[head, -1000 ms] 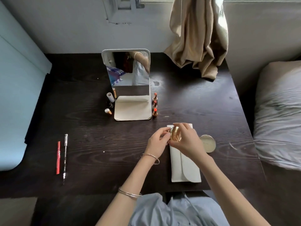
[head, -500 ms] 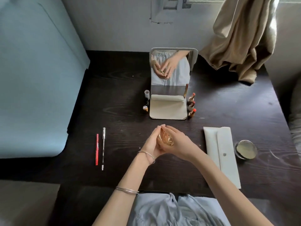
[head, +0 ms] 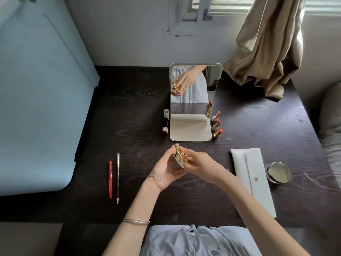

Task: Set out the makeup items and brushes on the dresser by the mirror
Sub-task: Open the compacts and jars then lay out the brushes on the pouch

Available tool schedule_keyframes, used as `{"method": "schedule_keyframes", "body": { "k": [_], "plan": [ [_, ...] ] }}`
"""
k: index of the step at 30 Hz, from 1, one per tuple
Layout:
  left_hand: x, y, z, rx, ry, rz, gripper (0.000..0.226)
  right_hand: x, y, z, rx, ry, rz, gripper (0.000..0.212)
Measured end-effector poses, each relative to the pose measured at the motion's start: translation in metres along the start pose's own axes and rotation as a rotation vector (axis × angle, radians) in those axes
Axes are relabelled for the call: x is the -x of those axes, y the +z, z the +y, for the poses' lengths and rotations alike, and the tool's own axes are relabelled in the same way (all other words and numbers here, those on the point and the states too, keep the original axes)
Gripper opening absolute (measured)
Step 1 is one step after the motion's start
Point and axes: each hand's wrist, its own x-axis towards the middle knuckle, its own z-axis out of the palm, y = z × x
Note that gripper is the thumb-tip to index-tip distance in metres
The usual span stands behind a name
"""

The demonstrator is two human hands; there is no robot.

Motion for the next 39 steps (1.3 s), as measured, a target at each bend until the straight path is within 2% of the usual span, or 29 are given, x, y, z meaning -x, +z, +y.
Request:
{"method": "schedule_keyframes", "body": {
  "k": [5, 8, 10, 15, 20, 25, 30, 34, 37, 39],
  "plan": [
    [-0.005, 0.001, -0.006, -0.145, 0.11, -0.074, 0.037, 0.0, 0.003, 0.002, -0.267, 0.066, 0.094, 0.046],
    [-0.004, 0.001, -0.012, 0.024, 0.083, -0.144, 0.044, 0.0, 0.002, 0.003, -0.312, 0.053, 0.104, 0.041],
    [-0.001, 0.002, -0.012, 0.143, 0.004, -0.174, 0.034, 0.003, 0.001, 0.006, -0.327, 0.052, 0.113, 0.04],
    [-0.001, -0.001, -0.012, -0.014, 0.003, -0.098, 0.025, 0.014, 0.003, 0.017, -0.432, 0.048, 0.113, 0.047],
    [-0.007, -0.002, -0.017, 0.026, -0.004, -0.054, 0.036, 0.015, 0.002, 0.019, -0.436, 0.031, 0.134, 0.05],
    [-0.005, 0.004, -0.016, -0.059, 0.036, -0.081, 0.038, 0.017, 0.001, 0.02, -0.48, 0.063, 0.16, 0.045],
    [-0.002, 0.009, -0.014, -0.095, 0.007, -0.1, 0.037, 0.02, 0.003, 0.015, -0.383, 0.097, 0.136, 0.051],
    [-0.005, 0.007, -0.016, -0.153, -0.013, -0.073, 0.037, 0.017, 0.01, 0.008, -0.127, 0.107, 0.151, 0.051],
    [-0.008, 0.004, -0.018, -0.162, -0.029, -0.049, 0.037, 0.013, 0.015, 0.004, -0.031, 0.158, 0.101, 0.057],
    [-0.009, 0.001, -0.02, -0.162, -0.029, -0.028, 0.038, 0.013, 0.015, 0.0, -0.039, 0.144, 0.073, 0.049]
  ]
}}
